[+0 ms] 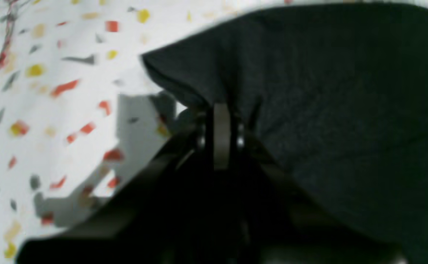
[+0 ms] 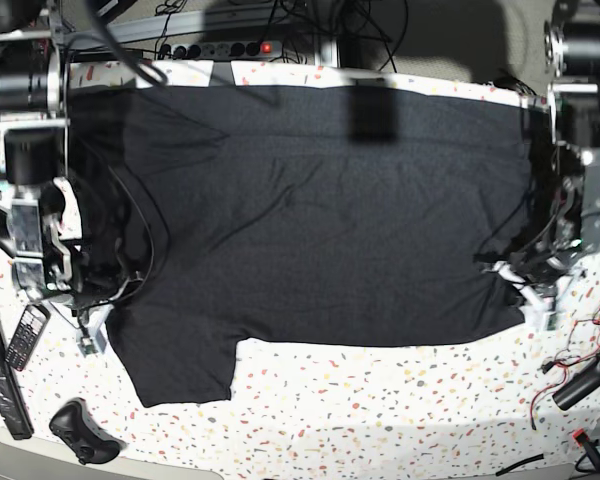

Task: Fold the T-shirt properly
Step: 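Lift the grasped half and fold it over onto the collar half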

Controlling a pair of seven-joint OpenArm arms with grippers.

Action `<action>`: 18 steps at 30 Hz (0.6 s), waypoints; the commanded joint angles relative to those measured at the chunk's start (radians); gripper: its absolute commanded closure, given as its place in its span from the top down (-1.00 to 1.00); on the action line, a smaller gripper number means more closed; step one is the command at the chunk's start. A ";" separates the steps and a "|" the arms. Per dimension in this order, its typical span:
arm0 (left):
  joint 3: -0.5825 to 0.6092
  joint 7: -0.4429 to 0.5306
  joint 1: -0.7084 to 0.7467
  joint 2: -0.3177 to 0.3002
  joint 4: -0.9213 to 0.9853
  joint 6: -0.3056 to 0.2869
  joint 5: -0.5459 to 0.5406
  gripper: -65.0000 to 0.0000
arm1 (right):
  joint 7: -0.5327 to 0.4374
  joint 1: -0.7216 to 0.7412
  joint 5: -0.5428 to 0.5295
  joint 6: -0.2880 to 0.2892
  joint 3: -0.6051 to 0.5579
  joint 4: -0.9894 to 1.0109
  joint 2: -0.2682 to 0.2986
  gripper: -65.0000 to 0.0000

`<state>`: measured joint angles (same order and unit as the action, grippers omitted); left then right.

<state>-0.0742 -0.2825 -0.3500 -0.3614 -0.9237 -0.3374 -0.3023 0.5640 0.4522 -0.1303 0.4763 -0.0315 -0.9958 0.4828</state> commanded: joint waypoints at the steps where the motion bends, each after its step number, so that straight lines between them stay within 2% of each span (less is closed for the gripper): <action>1: -0.035 0.015 -0.011 -0.016 -0.044 -0.020 -0.023 -1.00 | -0.023 0.009 -0.021 -0.005 0.039 -0.051 0.022 -1.00; 5: -0.121 -0.033 0.057 -0.016 -0.134 -0.084 -0.082 -1.00 | -0.011 -0.097 -0.088 -0.004 0.181 -0.177 0.027 -1.00; 8: -0.135 -0.059 0.093 -0.016 -0.192 -0.090 -0.100 -1.00 | -0.005 -0.178 -0.111 -0.002 0.266 -0.271 0.033 -1.00; 11: -0.135 -0.070 0.126 -0.016 -0.257 -0.090 -0.100 -1.00 | -0.003 -0.264 -0.144 0.025 0.330 -0.364 0.032 -1.00; 18: -0.136 -0.096 0.187 -0.016 -0.399 -0.089 -0.100 -1.00 | -0.003 -0.454 -0.202 0.025 0.480 -0.576 0.032 -1.00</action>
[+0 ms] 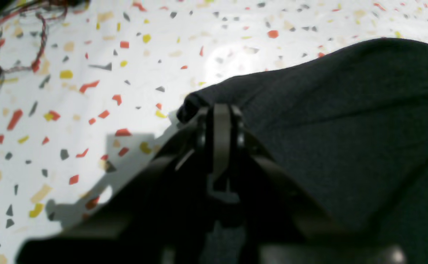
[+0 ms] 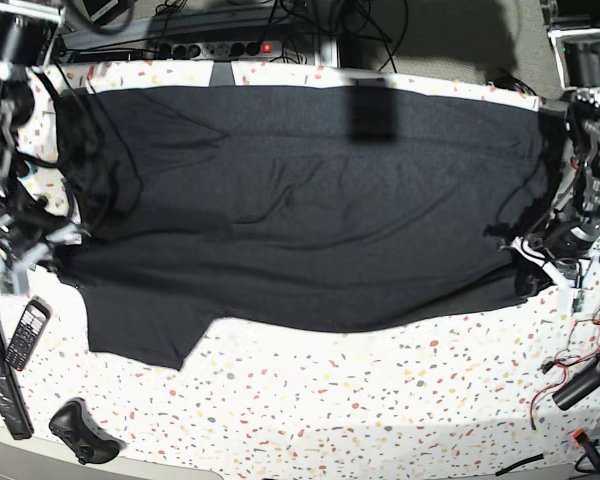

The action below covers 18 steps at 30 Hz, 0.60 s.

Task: Fold the T-shirt properly
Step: 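Lift the grasped half and fold it over onto the collar half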

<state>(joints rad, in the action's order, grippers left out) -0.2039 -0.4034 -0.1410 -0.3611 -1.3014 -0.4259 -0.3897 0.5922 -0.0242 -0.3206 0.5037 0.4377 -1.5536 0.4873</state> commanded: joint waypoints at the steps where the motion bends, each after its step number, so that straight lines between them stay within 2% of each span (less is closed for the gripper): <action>1: -0.006 0.021 -0.019 -0.016 -0.034 0.000 -0.013 -1.00 | -0.031 0.002 -0.021 -0.002 0.037 -0.043 0.027 -1.00; 5: -0.007 0.005 -0.010 -0.016 -0.077 0.016 -0.013 -1.00 | -0.030 -0.052 -0.032 -0.002 0.121 -0.108 0.027 -1.00; 8: -0.013 -0.029 -0.009 -0.016 -0.106 0.046 -0.013 -1.00 | -0.026 -0.089 -0.032 -0.002 0.146 -0.120 0.027 -1.00; 10: -0.029 -0.048 -0.008 -0.016 -0.123 0.045 -0.013 -1.00 | -0.027 -0.113 -0.032 -0.002 0.152 -0.120 0.026 -1.00; 13: -0.081 -0.058 -0.008 -0.017 -0.138 0.044 -0.038 -1.00 | -0.034 -0.144 -0.034 -0.002 0.152 -0.120 0.025 -1.00; 18: -0.177 -0.064 -0.008 -0.019 -0.138 0.037 -0.076 -1.00 | -0.039 -0.150 -0.098 0.000 0.152 -0.120 0.025 -1.00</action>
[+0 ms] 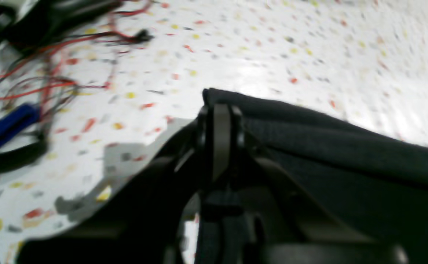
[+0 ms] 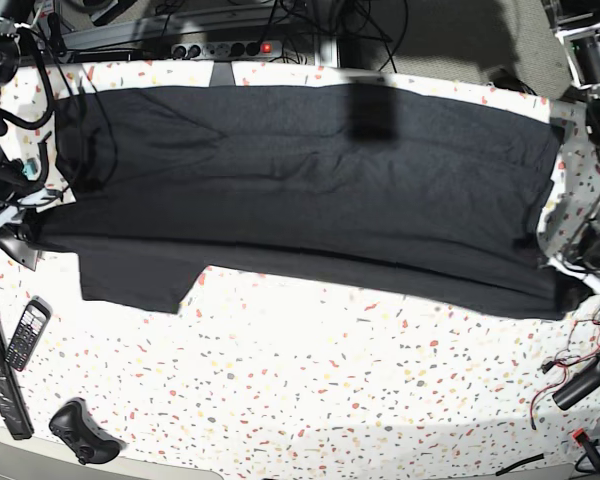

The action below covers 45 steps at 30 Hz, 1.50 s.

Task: Fold the T-shirt properly
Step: 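Lift the grasped half and fold it over onto the collar half, then open both grippers and move the right gripper to the sleeve end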

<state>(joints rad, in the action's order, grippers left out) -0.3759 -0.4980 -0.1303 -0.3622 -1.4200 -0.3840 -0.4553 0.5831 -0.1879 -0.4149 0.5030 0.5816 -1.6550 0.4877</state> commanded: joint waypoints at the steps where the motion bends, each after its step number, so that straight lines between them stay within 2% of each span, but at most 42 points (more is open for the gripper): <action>1: -0.014 0.025 -0.019 -0.021 -0.020 -0.025 -0.010 -1.00 | -0.029 0.013 -0.014 0.005 0.008 -0.019 0.025 -1.00; 2: -0.021 0.020 -0.019 -0.024 -0.020 -0.040 -0.010 -1.00 | -0.029 0.013 -0.016 0.018 0.008 -0.019 0.024 -1.00; 5: -0.025 0.018 -0.019 -0.039 -0.020 -0.039 -0.019 -1.00 | -0.028 0.013 -0.010 0.041 0.008 -0.019 0.024 -1.00; 8: -0.040 0.030 -0.018 -0.056 -0.020 -0.040 -0.044 -1.00 | -0.027 0.013 -0.009 0.041 0.008 -0.019 0.024 -1.00; 11: -0.076 0.076 -0.019 -0.078 -0.020 -0.039 -0.042 -1.00 | -0.067 0.013 -0.013 0.041 0.008 -0.019 0.024 -1.00; 16: -0.093 0.079 -0.019 -0.113 -0.019 -0.040 -0.016 -1.00 | -0.098 0.014 -0.035 0.041 -0.002 -0.019 0.024 -1.00; 18: -0.093 0.068 -0.019 -0.112 -0.019 -0.039 -0.019 -1.00 | -0.097 0.014 -0.035 0.041 -0.007 -0.019 0.024 -1.00; 21: -0.093 -0.005 -0.016 -0.112 -0.019 -0.040 -0.055 -1.00 | -0.080 0.013 -0.034 0.041 -0.006 -0.019 0.024 -1.00; 25: -0.093 -0.018 0.035 -0.112 -0.020 -0.045 -0.077 -1.00 | -0.076 -0.005 -0.034 0.055 -0.006 -0.029 0.024 -1.00; 31: -0.093 0.057 0.173 -0.111 -0.020 -0.060 -0.071 -1.00 | -0.077 -0.075 -0.031 0.066 -0.005 -0.087 0.017 -1.00; 33: -0.096 0.058 0.204 -0.112 -0.020 -0.060 -0.068 -1.00 | -0.074 -0.087 -0.025 0.066 -0.001 -0.090 0.006 -1.00; 39: -0.109 0.058 0.256 -0.112 -0.020 -0.062 -0.041 -1.00 | -0.068 -0.098 0.076 0.066 0.041 -0.090 -0.072 -1.00; 45: -0.109 0.056 0.274 -0.104 -0.019 -0.062 0.041 -1.00 | 0.037 -0.098 0.080 0.066 0.054 -0.089 -0.087 -1.00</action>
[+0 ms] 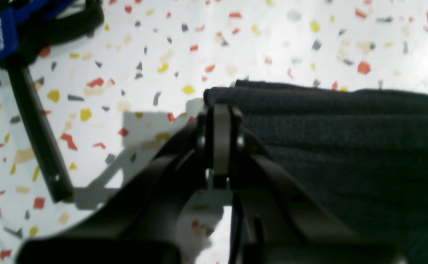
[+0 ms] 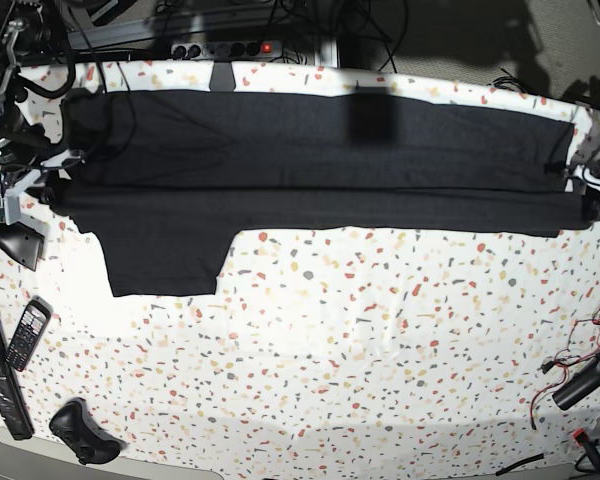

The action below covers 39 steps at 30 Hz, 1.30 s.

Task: Fold the T-shirt properly
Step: 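Open both grippers and move the right gripper to the sleeve end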

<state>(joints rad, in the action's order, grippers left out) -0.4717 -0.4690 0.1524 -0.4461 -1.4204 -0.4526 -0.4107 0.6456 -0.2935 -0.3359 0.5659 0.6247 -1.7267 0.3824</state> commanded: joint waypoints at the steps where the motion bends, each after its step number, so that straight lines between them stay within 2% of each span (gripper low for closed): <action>1: -0.013 0.028 -0.005 -0.020 -0.019 0.006 -0.003 -1.00 | 0.001 0.008 0.005 0.003 0.011 -0.018 0.019 -1.00; 4: -0.013 0.012 0.000 -0.020 -0.019 0.006 0.029 -1.00 | 0.096 0.008 0.037 0.002 0.011 -0.017 0.019 -0.95; 6: -0.013 0.003 0.000 -0.020 -0.019 0.006 0.056 -1.00 | 0.142 0.008 0.059 0.002 0.011 -0.017 0.019 -0.63; 7: -0.013 -0.005 -0.001 -0.020 -0.019 0.007 0.068 -0.88 | 0.145 0.008 0.072 0.002 0.011 -0.017 0.019 -0.50; 8: -0.013 -0.011 -0.001 -0.020 -0.019 0.007 0.070 -0.63 | 0.143 0.008 0.075 0.001 0.011 -0.017 0.020 -0.41; 10: -0.013 -0.015 -0.001 -0.021 -0.019 0.007 0.070 -0.26 | 0.138 0.012 0.066 0.000 0.011 -0.017 0.023 -0.36; 11: -0.013 -0.021 -0.001 -0.024 -0.019 0.007 0.070 -0.19 | 0.137 0.017 0.062 -0.001 0.011 -0.017 0.026 -0.36; 14: -0.013 -0.032 -0.004 -0.035 -0.019 0.007 0.069 -0.19 | 0.138 0.042 0.014 -0.001 0.011 -0.017 0.039 -0.36; 17: -0.013 -0.031 -0.006 -0.052 -0.019 0.008 0.069 -0.19 | 0.141 0.098 -0.088 -0.001 0.011 -0.016 0.042 -0.36; 19: -0.013 -0.030 -0.012 -0.060 -0.019 0.011 0.065 -0.19 | 0.170 0.145 -0.160 -0.002 -0.001 -0.010 0.042 -0.36; 21: -0.013 -0.028 -0.023 -0.059 -0.019 0.011 0.061 -0.19 | 0.212 0.201 -0.190 -0.002 -0.032 0.008 0.042 -0.36; 27: -0.012 -0.030 -0.056 -0.050 -0.019 0.010 -0.021 -0.19 | 0.222 0.371 -0.183 -0.001 -0.183 0.179 0.041 -0.36; 34: -0.012 -0.024 -0.085 0.021 -0.019 0.009 -0.009 -0.19 | 0.223 0.577 -0.063 -0.001 -0.359 0.424 0.042 -0.36; 39: -0.012 -0.025 -0.100 0.053 -0.019 0.007 -0.009 -0.19 | 0.220 0.713 0.013 -0.001 -0.413 0.586 0.042 -0.36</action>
<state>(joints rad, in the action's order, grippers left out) -0.4770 -0.5182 0.0647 -0.3763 -1.4204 -0.4461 -0.4114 0.8848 0.3897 -0.3157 0.5610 0.2081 -1.1233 0.4068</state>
